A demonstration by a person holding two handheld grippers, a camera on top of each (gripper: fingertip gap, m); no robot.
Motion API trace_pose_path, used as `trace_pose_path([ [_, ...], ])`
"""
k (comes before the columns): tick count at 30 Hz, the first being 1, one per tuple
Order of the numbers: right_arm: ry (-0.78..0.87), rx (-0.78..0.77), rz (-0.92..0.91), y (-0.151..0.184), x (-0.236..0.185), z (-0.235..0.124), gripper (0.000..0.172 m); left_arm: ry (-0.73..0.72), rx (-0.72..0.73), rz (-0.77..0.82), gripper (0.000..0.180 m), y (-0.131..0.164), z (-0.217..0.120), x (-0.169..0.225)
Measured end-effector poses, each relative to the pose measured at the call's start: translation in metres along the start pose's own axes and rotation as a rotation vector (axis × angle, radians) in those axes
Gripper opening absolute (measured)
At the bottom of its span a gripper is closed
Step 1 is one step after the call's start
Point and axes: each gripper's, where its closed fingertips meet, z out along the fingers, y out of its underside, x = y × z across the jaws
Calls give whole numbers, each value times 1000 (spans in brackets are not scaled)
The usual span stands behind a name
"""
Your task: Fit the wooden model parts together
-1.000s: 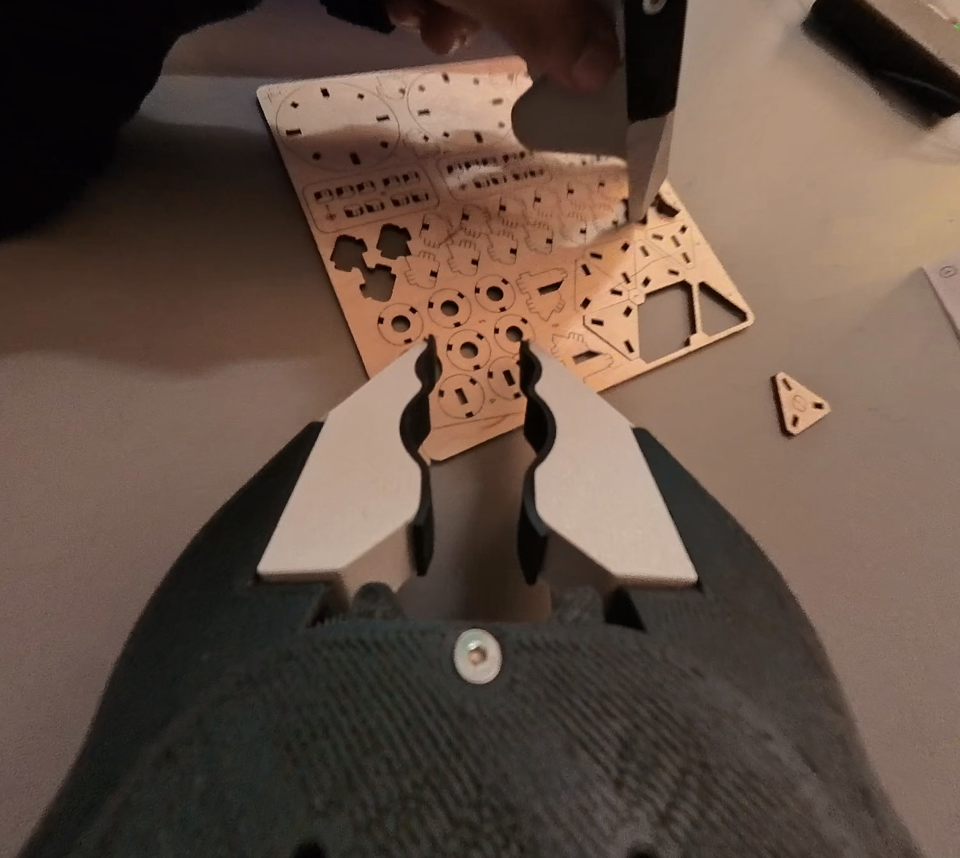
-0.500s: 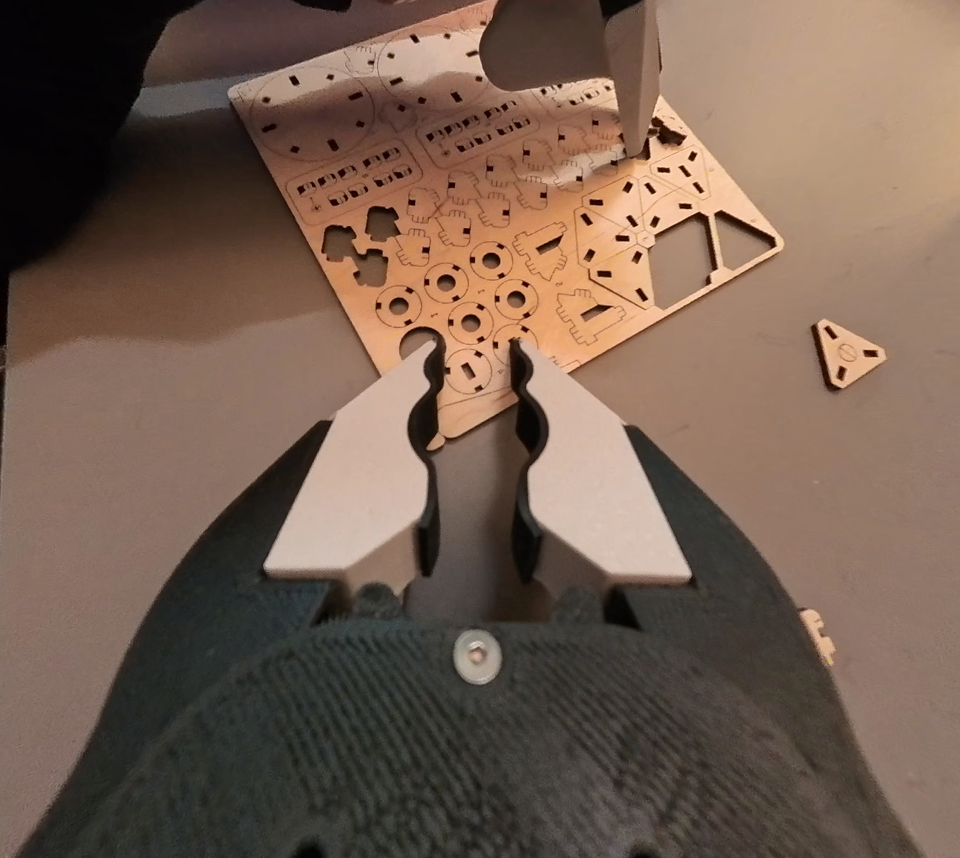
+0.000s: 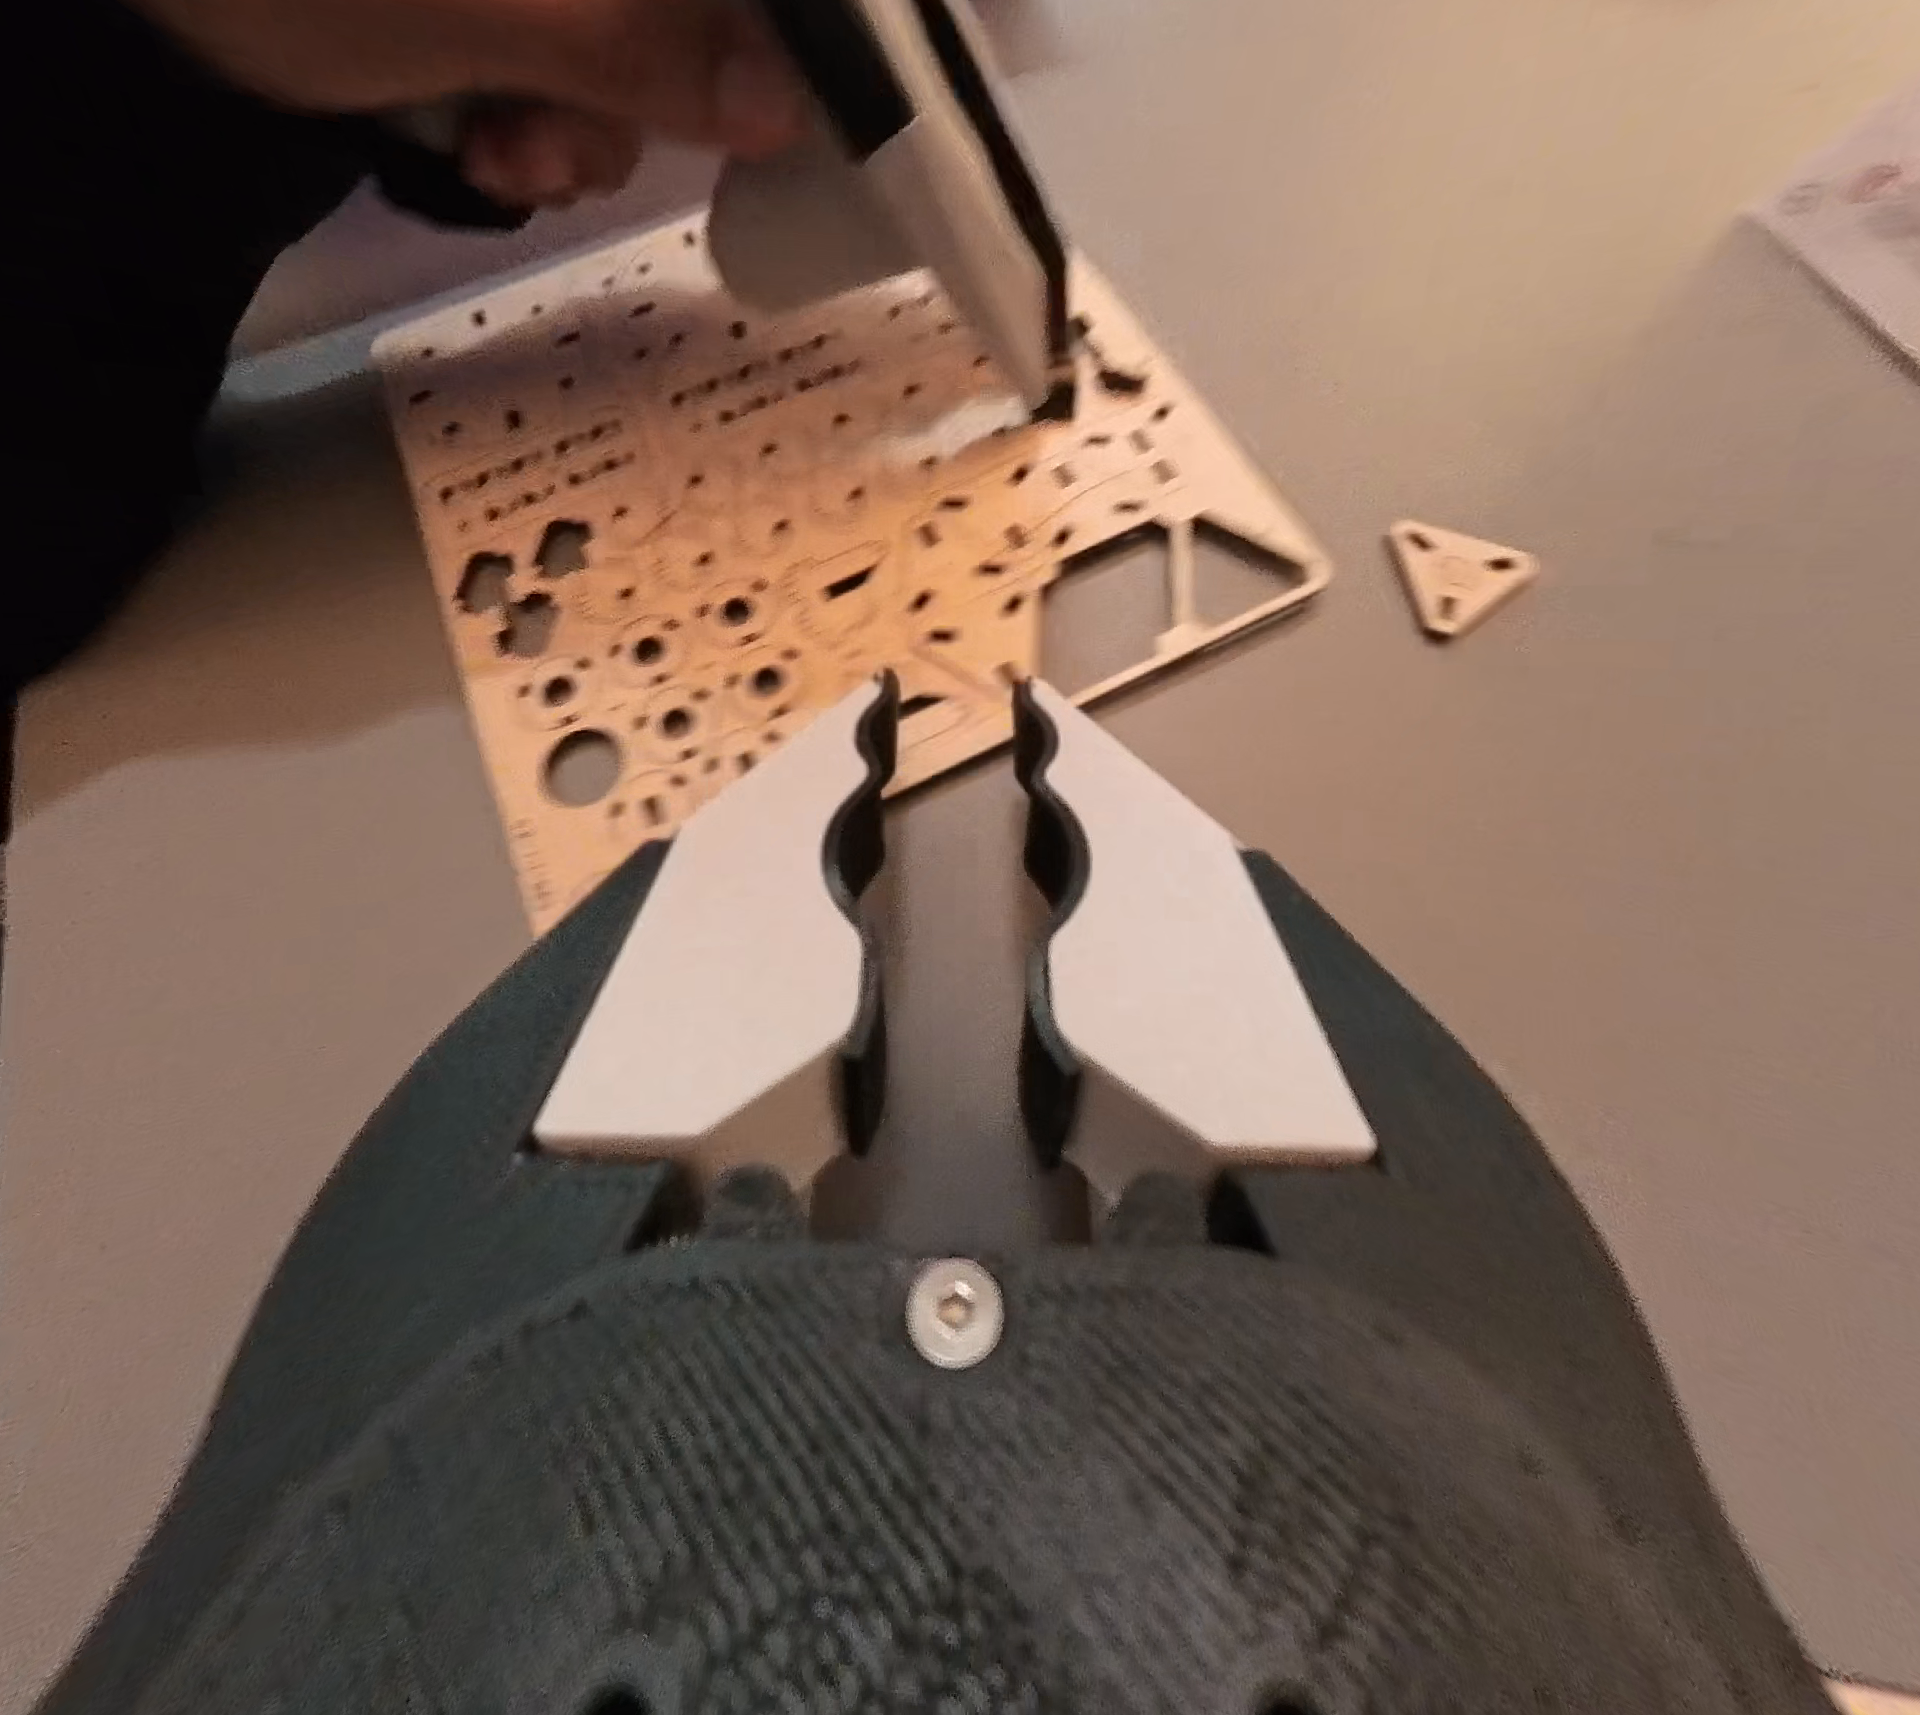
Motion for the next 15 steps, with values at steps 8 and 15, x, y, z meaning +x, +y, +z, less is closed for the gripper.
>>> trace_pose_path([
  [8,116,-7,-25,2,25,-3,0,106,-61,269,7,2,33,60],
  [15,146,-90,-50,16,30,0,0,114,-63,296,5,2,35,66],
])
